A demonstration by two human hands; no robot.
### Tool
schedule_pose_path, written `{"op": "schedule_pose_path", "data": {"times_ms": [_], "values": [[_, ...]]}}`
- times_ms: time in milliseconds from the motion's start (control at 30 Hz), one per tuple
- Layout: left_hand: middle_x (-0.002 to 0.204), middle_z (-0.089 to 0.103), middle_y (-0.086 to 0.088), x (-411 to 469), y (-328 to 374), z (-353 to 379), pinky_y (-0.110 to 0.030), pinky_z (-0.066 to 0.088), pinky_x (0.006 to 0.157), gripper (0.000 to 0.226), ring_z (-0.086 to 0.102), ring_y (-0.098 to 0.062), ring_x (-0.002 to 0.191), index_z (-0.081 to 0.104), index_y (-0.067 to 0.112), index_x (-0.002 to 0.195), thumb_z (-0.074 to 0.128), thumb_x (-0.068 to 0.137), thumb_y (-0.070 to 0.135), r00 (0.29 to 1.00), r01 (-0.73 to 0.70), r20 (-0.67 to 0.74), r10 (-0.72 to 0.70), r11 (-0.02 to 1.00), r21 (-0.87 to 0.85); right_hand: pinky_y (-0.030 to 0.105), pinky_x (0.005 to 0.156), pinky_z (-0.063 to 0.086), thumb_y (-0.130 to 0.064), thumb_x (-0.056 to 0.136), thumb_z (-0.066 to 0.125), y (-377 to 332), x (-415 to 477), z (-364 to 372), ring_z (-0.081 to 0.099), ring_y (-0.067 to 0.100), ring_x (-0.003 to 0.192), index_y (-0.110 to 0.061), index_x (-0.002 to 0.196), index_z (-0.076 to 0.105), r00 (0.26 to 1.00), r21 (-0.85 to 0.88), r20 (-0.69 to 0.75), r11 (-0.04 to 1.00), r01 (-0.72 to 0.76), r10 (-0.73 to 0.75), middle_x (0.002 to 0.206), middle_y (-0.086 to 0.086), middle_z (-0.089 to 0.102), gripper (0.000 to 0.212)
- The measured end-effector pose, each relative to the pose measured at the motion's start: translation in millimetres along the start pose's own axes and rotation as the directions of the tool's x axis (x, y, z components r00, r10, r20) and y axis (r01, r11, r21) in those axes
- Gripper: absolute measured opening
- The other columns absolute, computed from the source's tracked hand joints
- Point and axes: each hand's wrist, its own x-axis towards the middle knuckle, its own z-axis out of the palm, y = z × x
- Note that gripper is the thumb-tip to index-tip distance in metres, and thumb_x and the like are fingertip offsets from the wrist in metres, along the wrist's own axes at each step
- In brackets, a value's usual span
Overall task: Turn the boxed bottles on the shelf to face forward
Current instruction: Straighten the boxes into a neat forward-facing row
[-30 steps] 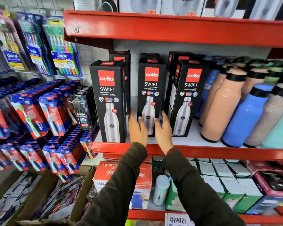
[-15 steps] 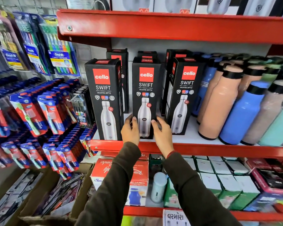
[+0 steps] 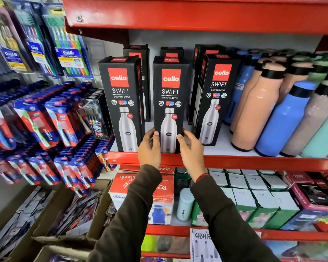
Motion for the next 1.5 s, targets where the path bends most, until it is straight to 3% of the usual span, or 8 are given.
{"op": "schedule_pose_path", "data": {"times_ms": [133, 267, 500, 633, 867, 1000, 1133, 1500], "values": [[0.129, 0.064, 0.001, -4.4, 1.0, 0.2, -0.002, 0.034, 0.080, 0.040, 0.053, -0.001, 0.107, 0.056, 0.020, 0.133, 0.049, 0.098, 0.039, 1.000, 0.000, -0.005, 0.000, 1.000, 0.023, -0.008, 0.073, 0.037, -0.024, 0.099, 0.055, -1.1, -3.6, -0.7, 0.050, -0.033, 0.090, -0.018, 0.136, 0.056, 1.000, -0.008, -0.012, 1.000, -0.004, 0.004, 0.116, -0.015, 0.059, 0.038], [0.132, 0.061, -0.001, -6.3, 2.6, 1.1, -0.014, 0.038, 0.093, 0.040, 0.054, -0.007, 0.117, 0.053, 0.017, 0.135, 0.048, 0.099, 0.033, 1.000, -0.010, -0.007, 0.010, 1.000, 0.005, -0.008, 0.072, 0.038, -0.026, 0.099, 0.056, -4.2, -6.0, -2.9, 0.049, -0.034, 0.089, -0.018, 0.135, 0.057, 1.000, -0.028, -0.020, 1.000, 0.008, -0.009, 0.116, -0.012, 0.059, 0.037], [0.125, 0.048, 0.008, -37.9, 16.0, 32.5, -0.038, 0.038, 0.104, 0.032, 0.046, -0.010, 0.119, 0.049, 0.027, 0.129, 0.050, 0.097, 0.023, 0.914, -0.321, -0.242, 0.327, 0.945, 0.065, 0.004, 0.087, 0.043, -0.025, 0.098, 0.057, -9.8, -8.0, -26.4, 0.057, 0.013, 0.113, -0.023, 0.131, 0.055, 0.972, 0.005, -0.215, 0.995, 0.102, -0.099, 0.132, 0.003, 0.053, 0.033], [0.126, 0.044, 0.012, -52.5, 26.9, 62.0, -0.032, 0.034, 0.102, 0.036, 0.045, -0.011, 0.120, 0.046, 0.032, 0.131, 0.048, 0.097, 0.022, 0.880, -0.438, -0.156, 0.448, 0.894, 0.095, 0.037, 0.104, 0.044, -0.025, 0.099, 0.056, -12.3, 0.0, -54.5, 0.052, 0.017, 0.119, -0.023, 0.131, 0.054, 0.937, -0.001, -0.321, 0.990, 0.144, -0.137, 0.127, 0.001, 0.047, 0.032], [0.148, 0.039, -0.005, -45.1, 37.3, 117.8, -0.028, 0.025, 0.119, 0.047, 0.034, -0.015, 0.141, 0.034, 0.014, 0.148, 0.042, 0.101, 0.017, 0.890, -0.439, 0.137, 0.436, 0.899, -0.010, 0.046, 0.116, 0.032, -0.021, 0.100, 0.054, -1.8, 37.1, -93.2, 0.036, 0.023, 0.140, -0.014, 0.145, 0.039, 0.959, -0.021, -0.272, 0.997, 0.072, -0.076, 0.149, 0.011, 0.036, 0.048], [0.162, 0.021, -0.013, -22.4, 40.7, 144.0, -0.024, 0.012, 0.120, 0.053, 0.018, -0.023, 0.151, 0.019, 0.003, 0.152, 0.035, 0.103, 0.015, 0.971, -0.156, 0.189, 0.148, 0.987, 0.031, 0.031, 0.116, 0.023, -0.016, 0.101, 0.048, 8.7, 63.3, -101.2, 0.031, 0.027, 0.145, -0.008, 0.150, 0.032, 0.984, -0.056, -0.175, 0.998, -0.027, 0.017, 0.156, 0.016, 0.034, 0.052], [0.149, 0.045, -0.019, -3.3, 34.7, 153.5, -0.031, 0.030, 0.111, 0.048, 0.040, -0.033, 0.139, 0.037, 0.005, 0.146, 0.035, 0.104, 0.028, 0.973, 0.063, 0.218, -0.079, 0.995, 0.078, 0.011, 0.091, 0.025, -0.018, 0.102, 0.047, 23.0, 77.9, -106.1, 0.042, 0.029, 0.138, -0.007, 0.145, 0.041, 0.989, -0.070, -0.110, 0.992, -0.102, 0.094, 0.149, 0.016, 0.047, 0.045], [0.134, 0.061, -0.012, -9.1, 30.1, 140.0, -0.017, 0.034, 0.096, 0.039, 0.054, -0.026, 0.127, 0.055, 0.008, 0.132, 0.045, 0.101, 0.029, 0.987, 0.058, 0.148, -0.061, 0.998, 0.023, -0.012, 0.073, 0.024, -0.021, 0.101, 0.051, 26.5, 62.7, -115.9, 0.049, 0.009, 0.113, -0.008, 0.137, 0.052, 0.995, -0.100, -0.103, 0.995, -0.021, 0.011, 0.126, 0.003, 0.058, 0.038]]}}
